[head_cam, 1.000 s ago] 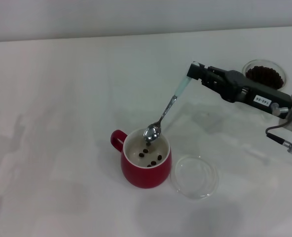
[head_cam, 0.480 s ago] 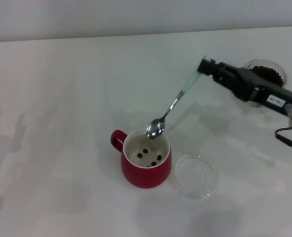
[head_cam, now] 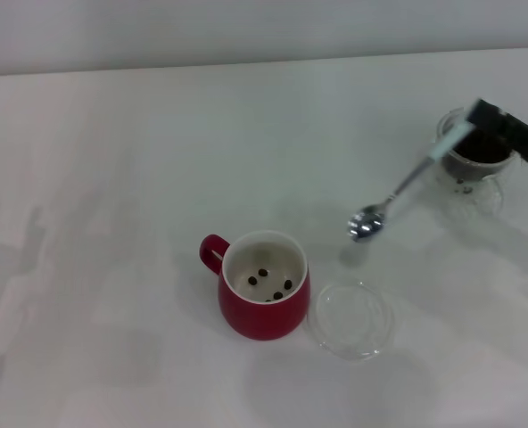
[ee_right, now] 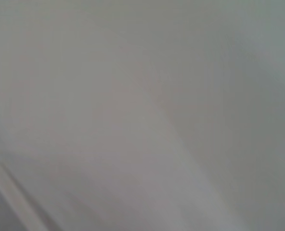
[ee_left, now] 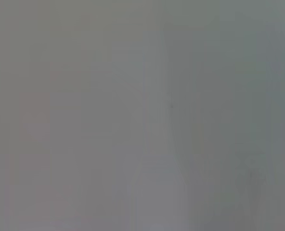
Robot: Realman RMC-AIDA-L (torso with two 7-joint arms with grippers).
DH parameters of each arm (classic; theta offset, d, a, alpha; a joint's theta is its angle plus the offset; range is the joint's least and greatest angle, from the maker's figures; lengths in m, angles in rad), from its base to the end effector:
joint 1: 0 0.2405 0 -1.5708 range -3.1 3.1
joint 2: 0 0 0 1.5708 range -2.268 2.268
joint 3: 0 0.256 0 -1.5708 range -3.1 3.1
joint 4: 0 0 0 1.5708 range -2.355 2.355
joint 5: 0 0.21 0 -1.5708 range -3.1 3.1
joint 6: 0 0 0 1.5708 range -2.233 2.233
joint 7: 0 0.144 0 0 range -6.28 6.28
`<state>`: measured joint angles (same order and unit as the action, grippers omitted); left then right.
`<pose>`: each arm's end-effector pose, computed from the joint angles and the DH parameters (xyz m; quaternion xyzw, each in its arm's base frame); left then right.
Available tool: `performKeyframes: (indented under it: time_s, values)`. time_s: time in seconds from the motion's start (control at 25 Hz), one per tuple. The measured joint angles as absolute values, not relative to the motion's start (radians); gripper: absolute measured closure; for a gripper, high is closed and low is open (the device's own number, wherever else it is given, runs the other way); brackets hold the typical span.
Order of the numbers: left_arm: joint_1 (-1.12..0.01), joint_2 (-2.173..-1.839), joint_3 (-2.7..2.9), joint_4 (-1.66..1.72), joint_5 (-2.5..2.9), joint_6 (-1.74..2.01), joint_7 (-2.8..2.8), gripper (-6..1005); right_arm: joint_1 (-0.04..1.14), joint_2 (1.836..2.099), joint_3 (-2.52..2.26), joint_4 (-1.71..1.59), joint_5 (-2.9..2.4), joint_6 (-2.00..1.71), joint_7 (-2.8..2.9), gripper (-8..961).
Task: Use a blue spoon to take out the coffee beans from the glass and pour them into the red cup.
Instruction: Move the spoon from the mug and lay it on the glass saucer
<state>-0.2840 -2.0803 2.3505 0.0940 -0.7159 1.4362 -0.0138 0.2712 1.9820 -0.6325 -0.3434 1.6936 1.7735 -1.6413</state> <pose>-0.3421 0.2638 -0.0117 -0.7295 -0.1175 -0.2761 0.6147 0.3211 0.2539 0.0536 -0.7387 0.3938 0.5182 0.1752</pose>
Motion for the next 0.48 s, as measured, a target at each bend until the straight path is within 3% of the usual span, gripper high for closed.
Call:
performKeyframes:
  time_s: [0.2,0.48]
  values:
    - [-0.288,-2.079,2.349,0.094,-0.716,1.436,-0.014,416,0.204,1.976,-0.624,-0.347,1.703,1.772,-1.647,809]
    - [-0.312,-2.079,2.349,0.089,-0.716,1.435,-0.014,416,0.189,1.998,-0.641,-0.339,1.671,1.734,-1.703,809]
